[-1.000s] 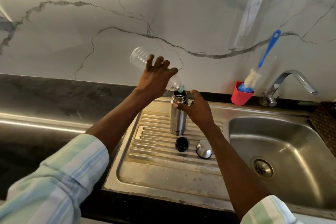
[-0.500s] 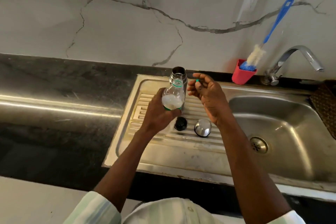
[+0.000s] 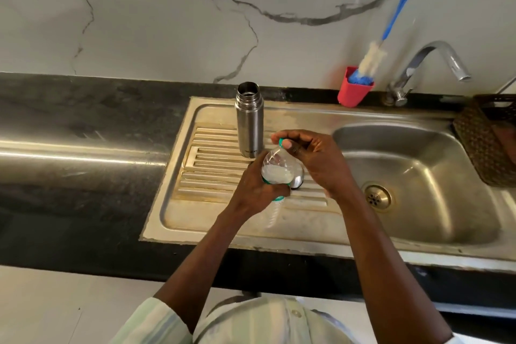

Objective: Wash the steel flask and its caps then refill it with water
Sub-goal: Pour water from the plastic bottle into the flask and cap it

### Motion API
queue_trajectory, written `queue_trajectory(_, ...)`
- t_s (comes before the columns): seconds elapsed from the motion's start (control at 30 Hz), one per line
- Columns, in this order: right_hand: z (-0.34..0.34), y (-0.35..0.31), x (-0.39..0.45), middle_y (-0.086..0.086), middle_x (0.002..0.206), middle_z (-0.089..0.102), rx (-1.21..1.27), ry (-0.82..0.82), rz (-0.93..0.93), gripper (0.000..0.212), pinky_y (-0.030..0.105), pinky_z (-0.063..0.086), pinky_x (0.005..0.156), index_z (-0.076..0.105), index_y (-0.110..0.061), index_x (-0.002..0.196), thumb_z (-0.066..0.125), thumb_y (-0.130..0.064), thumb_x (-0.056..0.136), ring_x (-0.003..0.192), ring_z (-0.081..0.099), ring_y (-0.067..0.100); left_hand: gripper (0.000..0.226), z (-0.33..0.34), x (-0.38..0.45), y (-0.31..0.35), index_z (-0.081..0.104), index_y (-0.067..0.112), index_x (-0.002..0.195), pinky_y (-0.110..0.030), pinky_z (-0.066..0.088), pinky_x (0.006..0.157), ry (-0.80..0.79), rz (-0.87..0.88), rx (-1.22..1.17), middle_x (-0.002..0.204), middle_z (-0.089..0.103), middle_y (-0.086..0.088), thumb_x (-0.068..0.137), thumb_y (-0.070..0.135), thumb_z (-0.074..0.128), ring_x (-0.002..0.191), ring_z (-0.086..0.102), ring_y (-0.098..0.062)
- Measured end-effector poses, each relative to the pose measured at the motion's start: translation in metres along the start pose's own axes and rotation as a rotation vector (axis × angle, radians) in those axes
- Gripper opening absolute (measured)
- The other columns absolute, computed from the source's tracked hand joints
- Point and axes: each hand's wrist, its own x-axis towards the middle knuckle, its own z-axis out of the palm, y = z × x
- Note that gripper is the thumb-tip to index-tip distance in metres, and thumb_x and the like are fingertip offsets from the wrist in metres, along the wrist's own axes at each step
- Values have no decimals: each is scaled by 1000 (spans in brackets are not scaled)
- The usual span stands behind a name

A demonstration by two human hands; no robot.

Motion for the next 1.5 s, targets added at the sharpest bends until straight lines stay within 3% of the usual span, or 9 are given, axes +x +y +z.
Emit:
queue_trajectory(0.23, -55, -7, -20, 6, 132, 63, 124, -306, 122, 35, 28, 46, 103, 57, -1, 132, 50, -3, 98, 125, 57, 14, 54, 45, -15, 15, 67, 20, 102, -20, 52, 77, -75, -124, -178, 91, 73, 4, 51, 9, 79, 88, 69, -8)
queue_trajectory(0.5, -77, 6, -35, 8, 103, 73, 155, 13, 174, 34, 21, 53, 78, 64, -1, 111, 75, -5, 78, 93, 70, 13, 47, 83, -21, 28, 65, 21, 97, -14, 51, 68, -94, -138, -219, 81, 71, 9, 62, -7, 80, 78, 67, -2)
queue_trajectory(0.67, -106, 9, -42, 16, 130, 61, 517, -214, 247, 36, 31, 50, 99, 56, 1, 130, 50, -12, 97, 116, 61, 25, 55, 86, -22, 32, 67, 15, 102, -31, 54, 85, -201, -181, -293, 94, 71, -8, 48, 19, 77, 93, 67, -21)
queue_trajectory(0.83, -100, 18, -43, 11, 111, 71, 539, 2, 263, 23, 29, 56, 86, 66, -3, 107, 57, 7, 88, 108, 66, 27, 62, 90, -18, 34, 65, 8, 110, -50, 50, 99, -286, -176, -291, 100, 72, -18, 50, 18, 78, 99, 67, -33)
queue_trajectory(0.93, -107, 18, -46, 6, 104, 72, 564, 4, 235, 22, 29, 56, 87, 64, -6, 102, 59, 7, 85, 106, 66, 24, 65, 91, -17, 33, 64, 8, 112, -55, 48, 101, -311, -182, -277, 101, 71, -19, 50, 17, 78, 100, 66, -33)
queue_trajectory(1.1, -117, 17, -48, 19, 132, 60, 548, -205, 205, 34, 38, 48, 104, 55, 1, 129, 50, -3, 96, 124, 56, 31, 61, 93, -18, 32, 65, 14, 108, -56, 47, 101, -311, -182, -255, 101, 71, -16, 49, 20, 78, 100, 66, -33)
queue_trajectory(1.27, -104, 15, -46, 9, 112, 71, 388, 63, 199, 23, 31, 55, 89, 66, -7, 108, 59, 4, 90, 115, 63, 32, 64, 95, -13, 30, 66, 10, 107, -61, 46, 102, -253, -183, -275, 105, 69, -24, 45, 19, 80, 106, 64, -44)
queue_trajectory(1.4, -112, 13, -46, 18, 127, 63, 551, -184, 211, 34, 37, 51, 99, 55, -4, 129, 52, -6, 96, 120, 59, 33, 52, 89, -13, 29, 67, 13, 106, -53, 47, 99, -375, -167, -379, 101, 68, -21, 55, 12, 77, 99, 64, -36)
queue_trajectory(1.5, -111, 4, -47, 15, 121, 68, 494, -220, 237, 28, 33, 54, 94, 60, -3, 123, 50, -5, 96, 114, 64, 28, 57, 84, -13, 30, 62, 6, 112, -48, 48, 97, -488, -182, -394, 102, 67, -20, 57, 11, 77, 99, 62, -33)
